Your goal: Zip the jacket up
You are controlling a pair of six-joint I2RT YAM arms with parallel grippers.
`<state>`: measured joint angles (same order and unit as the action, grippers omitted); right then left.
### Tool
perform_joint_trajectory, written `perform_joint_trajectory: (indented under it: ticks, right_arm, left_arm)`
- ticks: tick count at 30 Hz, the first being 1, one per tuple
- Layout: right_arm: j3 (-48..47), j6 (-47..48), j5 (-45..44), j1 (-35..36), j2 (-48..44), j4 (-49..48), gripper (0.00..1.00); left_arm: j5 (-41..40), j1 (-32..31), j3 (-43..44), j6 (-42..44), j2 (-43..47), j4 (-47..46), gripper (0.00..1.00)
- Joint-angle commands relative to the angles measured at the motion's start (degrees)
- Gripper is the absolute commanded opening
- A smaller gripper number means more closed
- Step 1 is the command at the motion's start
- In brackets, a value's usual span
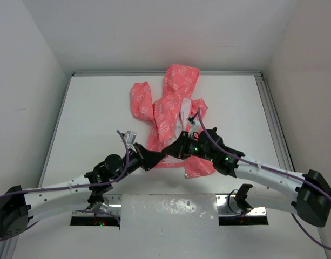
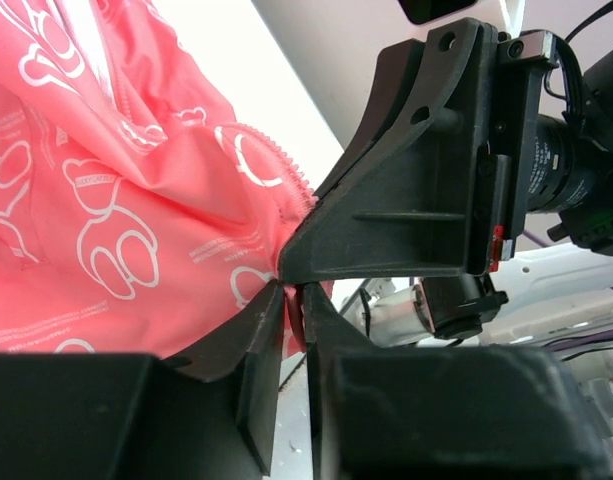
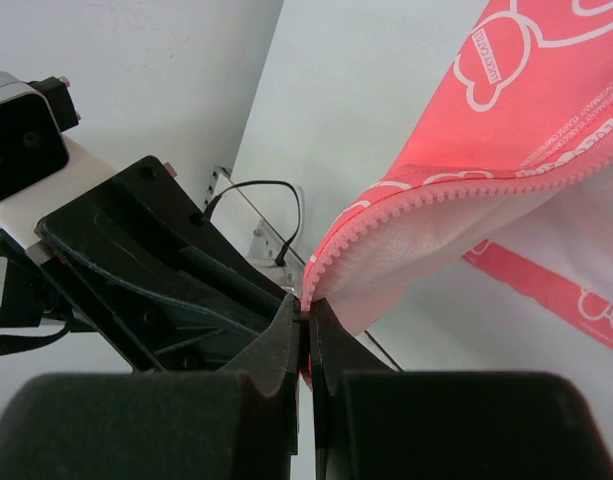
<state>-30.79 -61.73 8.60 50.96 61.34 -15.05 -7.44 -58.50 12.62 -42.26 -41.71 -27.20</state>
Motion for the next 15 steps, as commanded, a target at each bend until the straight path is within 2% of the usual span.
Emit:
perform_joint_trajectory:
  ticks: [1,8,11,15]
  right_arm:
    - [-2.1,-0.2,1.6,0.1,1.1,-0.7,0.0]
    - [-1.8,-0.4,1.6,0.0,1.1,-0.7,0.0]
    - [-1.6,-0.7,1.4,-0.1,1.3,-0.9,0.0]
    - [-1.7,-0.6,1.2,0.0,1.9,-0.3,0.0]
  left_arm:
    - [2.2,0.1,1.6,0.3,-0.9,-6.2,0.13]
    - [3.3,0.1,1.8,1.1,-2.1,-8.4,0.16]
    - [3.0,0.1,1.8,1.2,-2.2,-8.9,0.01]
    - [2.6,0.1,1.4,1.4,-2.1,-10.0,0.0]
